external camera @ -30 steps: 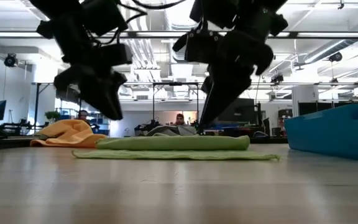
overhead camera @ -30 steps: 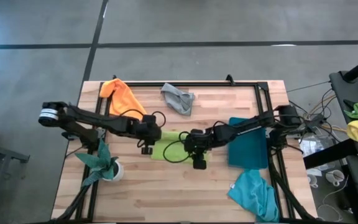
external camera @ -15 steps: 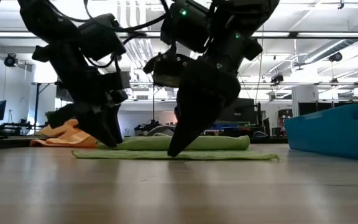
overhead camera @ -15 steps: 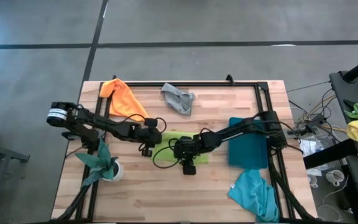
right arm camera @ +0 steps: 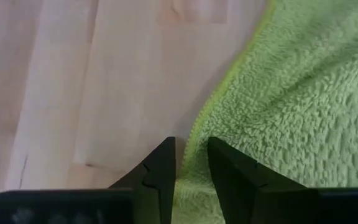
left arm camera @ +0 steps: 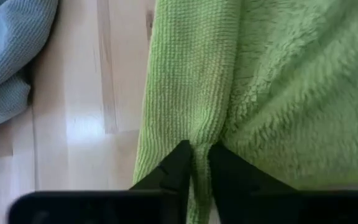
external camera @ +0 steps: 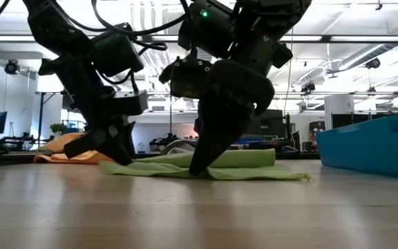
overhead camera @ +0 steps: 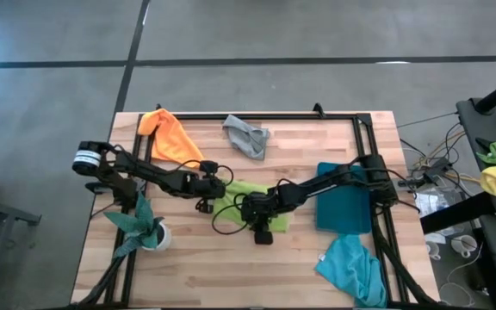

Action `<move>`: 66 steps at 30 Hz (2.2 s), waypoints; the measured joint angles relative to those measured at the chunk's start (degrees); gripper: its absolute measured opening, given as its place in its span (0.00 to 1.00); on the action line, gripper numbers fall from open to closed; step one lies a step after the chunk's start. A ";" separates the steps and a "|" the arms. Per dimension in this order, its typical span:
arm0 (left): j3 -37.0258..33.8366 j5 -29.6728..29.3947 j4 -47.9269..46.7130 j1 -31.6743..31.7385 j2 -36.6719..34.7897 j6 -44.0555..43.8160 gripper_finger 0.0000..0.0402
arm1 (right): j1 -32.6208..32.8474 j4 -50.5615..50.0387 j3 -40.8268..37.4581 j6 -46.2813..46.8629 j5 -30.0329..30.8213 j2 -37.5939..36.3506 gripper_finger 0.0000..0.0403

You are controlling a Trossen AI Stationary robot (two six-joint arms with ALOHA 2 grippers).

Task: Roll microfiber towels into tight, uniform cylinder then place into a basket
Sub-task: Roll the green towel

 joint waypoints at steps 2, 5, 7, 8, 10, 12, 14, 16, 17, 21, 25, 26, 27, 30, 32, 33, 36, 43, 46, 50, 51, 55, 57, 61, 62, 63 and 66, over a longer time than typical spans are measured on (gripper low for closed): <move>-0.02 -0.02 0.00 -0.02 0.00 0.21 0.03 | 0.04 -0.37 -0.03 0.01 -0.15 0.01 0.19; 0.02 0.00 -0.05 -0.02 -0.11 0.39 0.01 | 0.04 -0.78 -0.05 1.02 -0.16 0.03 0.13; 0.46 0.03 -0.24 -0.02 -0.14 0.41 0.03 | 0.04 -0.95 -0.08 1.73 -0.18 0.05 0.10; 0.74 0.03 -0.42 -0.02 -0.26 0.41 0.03 | 0.04 -1.04 -0.08 1.92 -0.18 0.05 0.08; 1.41 0.01 -0.52 -0.02 -0.37 0.37 0.04 | 0.04 -1.12 -0.10 1.98 -0.19 0.08 0.05; 1.82 0.01 -0.59 0.01 -0.37 0.37 0.04 | 0.04 -1.13 -0.12 2.46 -0.24 0.08 0.03; 2.05 0.42 -0.62 0.01 -0.37 0.41 0.04 | 0.04 -1.15 -0.14 3.02 -0.26 0.10 0.03; 2.06 1.66 -0.79 0.05 -0.37 0.40 0.04 | 0.04 -1.17 -0.14 3.09 -0.26 0.10 0.04; 2.06 2.22 -1.07 0.05 -0.37 0.35 0.04 | 0.04 -1.24 -0.14 3.40 -0.26 0.04 0.04; 2.04 2.96 -3.04 0.03 -0.37 -0.08 0.09 | 0.15 -3.17 -0.39 5.13 -0.60 -1.79 0.09; 2.04 3.02 -3.51 0.05 -0.42 -1.57 0.16 | 0.17 -5.75 0.63 6.89 0.04 -4.04 0.17; 2.04 3.02 -3.49 0.04 -0.44 -1.60 0.18 | 0.15 -5.75 1.08 7.08 0.10 -4.44 0.20; 2.04 3.06 -3.46 0.05 -0.44 -1.60 0.19 | 0.16 -5.30 1.42 7.06 0.31 -4.63 0.22; 2.06 3.13 -3.54 0.05 -0.44 -1.62 0.23 | 0.74 -2.65 1.49 4.63 3.52 -4.15 0.29; 2.08 3.15 -3.62 0.03 -0.44 -1.66 0.24 | 1.03 1.59 1.37 3.02 6.59 -3.86 0.32; 2.10 3.15 -3.59 0.03 -0.44 -1.76 0.25 | 1.07 3.54 1.42 2.80 8.11 -3.86 0.33; 2.10 3.17 -3.58 0.03 -0.44 -3.14 0.25 | 0.77 7.06 1.67 2.75 9.66 -2.96 0.34; 2.07 2.91 -3.38 0.03 -0.44 -3.11 0.25 | 0.21 9.67 2.15 4.13 5.64 3.08 0.31; 2.02 2.84 -3.37 0.03 -0.46 -3.09 0.25 | 0.36 8.33 2.58 4.12 2.41 3.70 0.31; 1.97 2.93 -3.48 -0.02 -0.76 -3.07 0.23 | 1.08 6.16 2.42 4.31 1.33 3.56 0.30; 1.95 3.20 -3.52 -0.02 -1.15 -3.06 0.23 | 1.18 5.76 2.41 4.39 1.17 3.55 0.30; 1.89 5.09 -3.52 -0.02 -2.05 -3.07 0.21 | 1.22 5.58 2.39 5.34 0.89 3.61 0.30; 1.89 5.18 -3.39 -0.02 -2.24 -3.07 0.21 | 1.22 5.46 2.49 5.46 0.92 3.64 0.30; 1.56 5.19 -2.53 -0.02 -1.46 -3.05 0.21 | 1.22 5.61 2.46 5.45 0.94 3.66 0.29; 1.48 5.14 -2.23 -0.01 -1.11 -3.04 0.21 | 1.22 5.64 2.46 5.47 0.95 3.66 0.29; 1.33 4.85 -2.20 0.00 -0.67 -3.03 0.21 | 1.22 5.69 2.44 5.54 0.89 3.66 0.29; 1.53 2.25 -0.41 -0.02 0.74 -3.01 0.21 | 1.28 5.75 2.38 5.51 -0.22 3.66 0.29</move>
